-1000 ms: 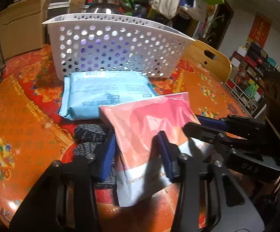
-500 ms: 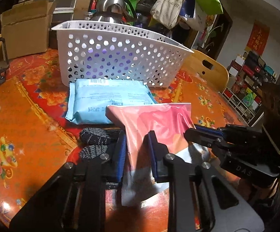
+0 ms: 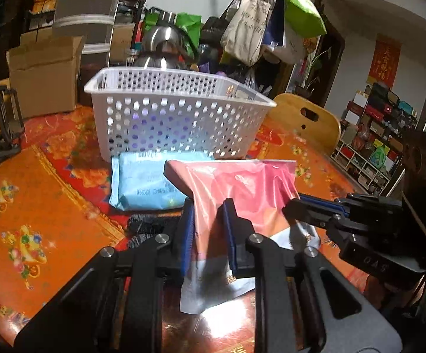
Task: Organize soft objects
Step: 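Carry the pink pouch into the white basket and release it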
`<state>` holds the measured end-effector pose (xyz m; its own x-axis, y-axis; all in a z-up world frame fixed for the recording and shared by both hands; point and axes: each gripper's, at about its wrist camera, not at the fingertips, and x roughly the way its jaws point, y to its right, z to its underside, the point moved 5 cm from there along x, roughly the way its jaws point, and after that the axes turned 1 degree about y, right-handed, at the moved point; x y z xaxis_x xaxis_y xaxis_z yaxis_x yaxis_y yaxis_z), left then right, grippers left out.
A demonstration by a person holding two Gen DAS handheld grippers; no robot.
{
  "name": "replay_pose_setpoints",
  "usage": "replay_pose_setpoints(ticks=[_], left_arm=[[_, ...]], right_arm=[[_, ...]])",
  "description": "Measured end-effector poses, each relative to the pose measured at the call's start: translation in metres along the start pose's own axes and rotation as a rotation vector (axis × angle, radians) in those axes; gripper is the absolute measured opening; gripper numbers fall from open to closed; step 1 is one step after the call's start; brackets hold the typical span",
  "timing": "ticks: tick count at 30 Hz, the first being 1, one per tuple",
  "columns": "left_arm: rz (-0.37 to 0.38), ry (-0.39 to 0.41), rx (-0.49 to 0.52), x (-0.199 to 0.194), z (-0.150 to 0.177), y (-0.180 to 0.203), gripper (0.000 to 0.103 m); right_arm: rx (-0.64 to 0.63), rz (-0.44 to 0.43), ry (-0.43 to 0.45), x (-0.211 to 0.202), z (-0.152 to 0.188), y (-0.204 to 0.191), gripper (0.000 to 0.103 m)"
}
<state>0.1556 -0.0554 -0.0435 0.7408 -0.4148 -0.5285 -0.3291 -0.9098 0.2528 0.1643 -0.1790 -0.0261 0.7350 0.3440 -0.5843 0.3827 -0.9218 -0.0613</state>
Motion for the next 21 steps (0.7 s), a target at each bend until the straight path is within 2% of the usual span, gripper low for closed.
replay_pose_setpoints(ticks=[12,21], left_arm=[[0.003,0.090,0.027,-0.047,-0.034,0.019,0.017],[0.000,0.135,0.053,-0.060,-0.083,0.032,0.017]], right_arm=[[-0.033,0.010,0.078,-0.034,-0.033,-0.010,0.007],[-0.050,0.019,0.138,-0.047,-0.087,0.003,0.007]])
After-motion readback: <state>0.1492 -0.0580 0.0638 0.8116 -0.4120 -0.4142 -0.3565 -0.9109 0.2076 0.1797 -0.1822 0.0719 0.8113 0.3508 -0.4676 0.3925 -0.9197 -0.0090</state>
